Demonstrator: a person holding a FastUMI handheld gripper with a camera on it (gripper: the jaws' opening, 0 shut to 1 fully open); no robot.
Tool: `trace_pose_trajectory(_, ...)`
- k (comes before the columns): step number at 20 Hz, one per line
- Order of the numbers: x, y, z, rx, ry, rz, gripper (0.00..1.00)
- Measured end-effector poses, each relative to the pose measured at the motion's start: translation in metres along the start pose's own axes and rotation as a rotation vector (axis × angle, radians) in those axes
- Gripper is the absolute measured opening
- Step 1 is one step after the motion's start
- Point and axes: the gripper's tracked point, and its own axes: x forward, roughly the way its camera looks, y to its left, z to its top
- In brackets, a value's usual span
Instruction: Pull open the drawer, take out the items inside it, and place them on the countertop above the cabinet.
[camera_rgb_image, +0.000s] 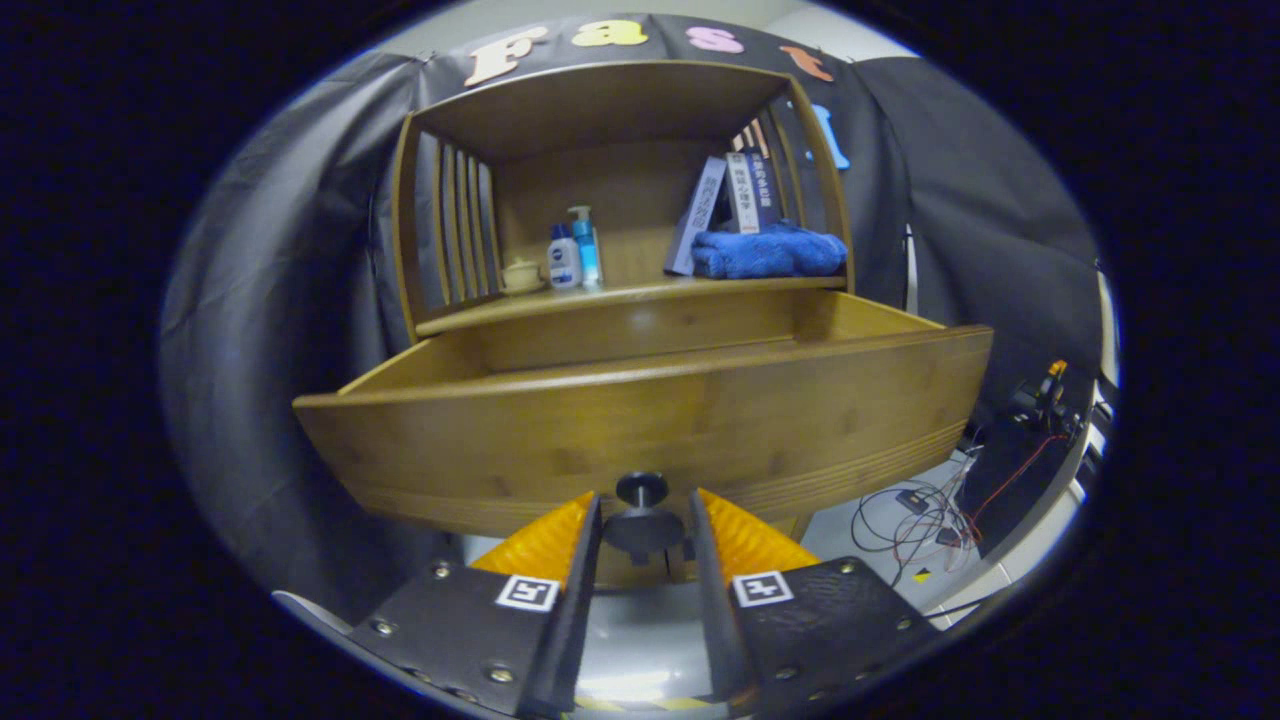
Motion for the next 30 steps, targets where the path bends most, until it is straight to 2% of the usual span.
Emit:
trace_pose_trajectory(1, -0.008, -0.002, 0.008, -0.008, 0.003, -0.008, 0.56)
trace_pose_trajectory(4, -0.021, 0.000, 0.037, -0.022, 0.018, -0.011, 0.99)
trace_pose_trajectory(7, -0.027, 0.011, 0.076, -0.025, 0.013, -0.001, 0.99)
trace_pose_trajectory(9, -0.020, 0.021, 0.089, -0.026, 0.058, 0.010, 0.99)
trace_pose_trajectory(11, -0.008, 0.037, 0.105, -0.032, 0.104, 0.061, 1.00)
trace_pose_trajectory(14, 0.019, 0.041, 0.121, -0.071, 0.166, 0.075, 0.99)
trace_pose_trajectory(20, 0.091, 0.036, 0.076, -0.099, 0.427, 0.074, 1.00)
trace_pose_trajectory(23, 0.114, 0.007, 0.050, -0.105, 0.545, -0.025, 1.00)
trace_pose_trajectory(25, 0.126, 0.001, 0.037, -0.050, 0.613, -0.032, 0.97)
trace_pose_trajectory(27, 0.133, -0.003, 0.036, 0.001, 0.640, -0.057, 0.94)
trace_pose_trajectory(30, 0.143, -0.006, 0.030, -0.011, 0.685, -0.071, 0.94)
